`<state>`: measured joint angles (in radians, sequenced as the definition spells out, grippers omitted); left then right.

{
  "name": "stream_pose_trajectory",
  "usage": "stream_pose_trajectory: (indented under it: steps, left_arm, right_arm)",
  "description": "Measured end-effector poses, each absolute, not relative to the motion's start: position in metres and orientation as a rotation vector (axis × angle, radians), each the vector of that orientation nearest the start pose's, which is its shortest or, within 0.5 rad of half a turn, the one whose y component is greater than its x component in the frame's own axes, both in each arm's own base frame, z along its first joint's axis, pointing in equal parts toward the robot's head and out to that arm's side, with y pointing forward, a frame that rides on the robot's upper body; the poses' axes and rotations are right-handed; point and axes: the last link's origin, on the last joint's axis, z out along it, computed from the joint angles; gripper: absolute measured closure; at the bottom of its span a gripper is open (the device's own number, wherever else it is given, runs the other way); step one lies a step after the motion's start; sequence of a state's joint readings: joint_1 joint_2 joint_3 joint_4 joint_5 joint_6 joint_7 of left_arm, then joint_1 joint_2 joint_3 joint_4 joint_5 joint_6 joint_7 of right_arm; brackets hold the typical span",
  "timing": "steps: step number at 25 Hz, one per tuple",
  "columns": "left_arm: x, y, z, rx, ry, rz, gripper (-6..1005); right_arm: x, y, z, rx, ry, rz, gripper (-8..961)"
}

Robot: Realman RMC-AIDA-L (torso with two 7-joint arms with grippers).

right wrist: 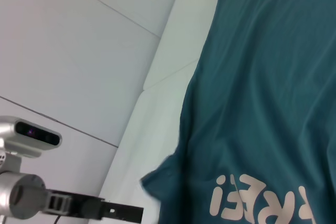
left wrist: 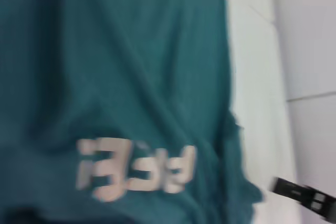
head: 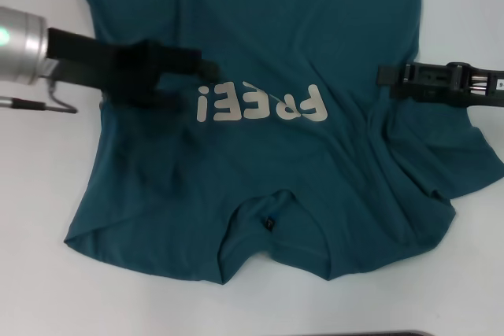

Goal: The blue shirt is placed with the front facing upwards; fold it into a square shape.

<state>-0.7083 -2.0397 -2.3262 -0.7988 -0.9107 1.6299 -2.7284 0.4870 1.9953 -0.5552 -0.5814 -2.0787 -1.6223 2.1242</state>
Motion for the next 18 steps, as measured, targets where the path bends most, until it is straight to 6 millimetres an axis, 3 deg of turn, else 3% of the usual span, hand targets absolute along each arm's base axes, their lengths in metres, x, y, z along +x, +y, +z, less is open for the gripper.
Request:
stream_pose_trajectory:
  steps: [2,7,13,15,18]
  left_arm:
    - [-0.201,0.361,0.006,-2.436,-2.073,-0.397,82]
    - [-0.201,0.36,0.012,-2.446,-2.07,-0.455,48]
    - [-0.224,0.36,0.024,-2.316,-2.118,-0.446,48]
    - [-0.241,0.361,0.024,-2.222,-2.144,-0.384,48]
    - [-0.249,0.362,0.021,-2.168,-2.15,-0.371,47]
  right_arm:
    - [0.302,0.313,0.03,-2.332,1.778,0.831,14]
    - [0.301,0.314,0.03,-2.335,1.777,0.83,14]
    - [0.301,0.314,0.03,-2.336,1.777,0.83,14]
    - [0.301,0.314,0.03,-2.336,1.777,0.83,14]
    - [0.301,0.314,0.03,-2.336,1.778,0.83,14]
